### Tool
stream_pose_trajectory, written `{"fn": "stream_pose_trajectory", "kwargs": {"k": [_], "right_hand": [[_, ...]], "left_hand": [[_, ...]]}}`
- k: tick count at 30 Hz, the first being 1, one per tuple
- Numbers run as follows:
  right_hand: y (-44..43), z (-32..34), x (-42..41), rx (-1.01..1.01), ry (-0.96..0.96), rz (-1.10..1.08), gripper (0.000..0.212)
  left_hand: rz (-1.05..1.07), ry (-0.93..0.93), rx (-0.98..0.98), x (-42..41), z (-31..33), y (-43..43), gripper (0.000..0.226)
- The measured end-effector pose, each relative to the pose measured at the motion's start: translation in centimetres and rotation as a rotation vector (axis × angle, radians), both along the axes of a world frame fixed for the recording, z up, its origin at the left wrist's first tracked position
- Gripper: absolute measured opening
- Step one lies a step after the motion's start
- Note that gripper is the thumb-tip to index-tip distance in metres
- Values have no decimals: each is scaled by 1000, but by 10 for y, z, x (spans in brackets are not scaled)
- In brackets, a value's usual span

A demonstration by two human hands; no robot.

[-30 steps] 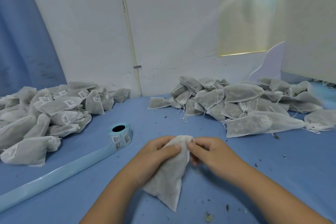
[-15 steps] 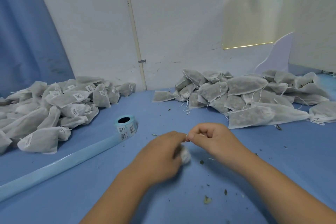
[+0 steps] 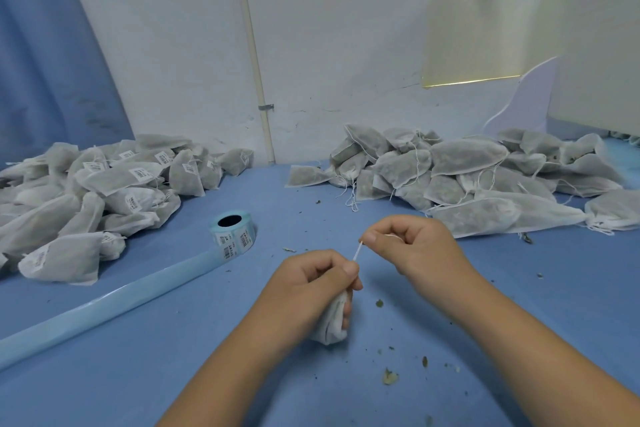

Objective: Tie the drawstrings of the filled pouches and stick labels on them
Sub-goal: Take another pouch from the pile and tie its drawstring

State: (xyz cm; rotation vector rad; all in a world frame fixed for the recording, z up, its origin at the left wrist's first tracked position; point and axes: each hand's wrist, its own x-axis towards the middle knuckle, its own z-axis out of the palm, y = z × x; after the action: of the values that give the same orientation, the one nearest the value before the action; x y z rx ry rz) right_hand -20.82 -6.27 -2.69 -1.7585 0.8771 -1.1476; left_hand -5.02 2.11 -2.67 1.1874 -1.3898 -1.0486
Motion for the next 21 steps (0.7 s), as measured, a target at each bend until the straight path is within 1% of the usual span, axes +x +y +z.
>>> {"fn": "stream_pose_trajectory", "kwargs": {"k": [2, 5, 9, 11, 12, 13, 15, 16, 19, 20, 21], "right_hand": [[1, 1, 1, -11, -33, -17, 15], [3, 1, 3, -49, -39, -61, 16], [9, -3, 9, -119, 66, -53, 18], [15, -6, 12, -215, 150, -36, 17], [18, -7, 14, -281, 202, -32, 16], [20, -7, 16, -345, 248, -27, 14], [26, -8, 17, -449, 295, -8, 13], [28, -8, 18, -489, 301, 2, 13], [33, -7, 16, -570, 312, 11, 14], [34, -6, 16, -579, 302, 6, 14], [34, -5, 15, -580, 283, -4, 13]], "left_hand": [[-25, 7, 8, 0, 3, 2, 25], [-4, 66, -52, 0, 5, 2, 22], [109, 217, -137, 2, 4, 0, 25], [172, 255, -142, 3, 5, 0, 25], [212, 245, -149, 3, 6, 0, 22], [260, 211, -162, 4, 6, -1, 20], [363, 72, -206, 5, 4, -2, 24], [391, -35, -256, 7, 2, -2, 25], [390, -485, -437, 10, -2, 0, 22], [370, -581, -457, 11, -4, 0, 23], [339, -622, -454, 13, -5, 0, 24]]}}
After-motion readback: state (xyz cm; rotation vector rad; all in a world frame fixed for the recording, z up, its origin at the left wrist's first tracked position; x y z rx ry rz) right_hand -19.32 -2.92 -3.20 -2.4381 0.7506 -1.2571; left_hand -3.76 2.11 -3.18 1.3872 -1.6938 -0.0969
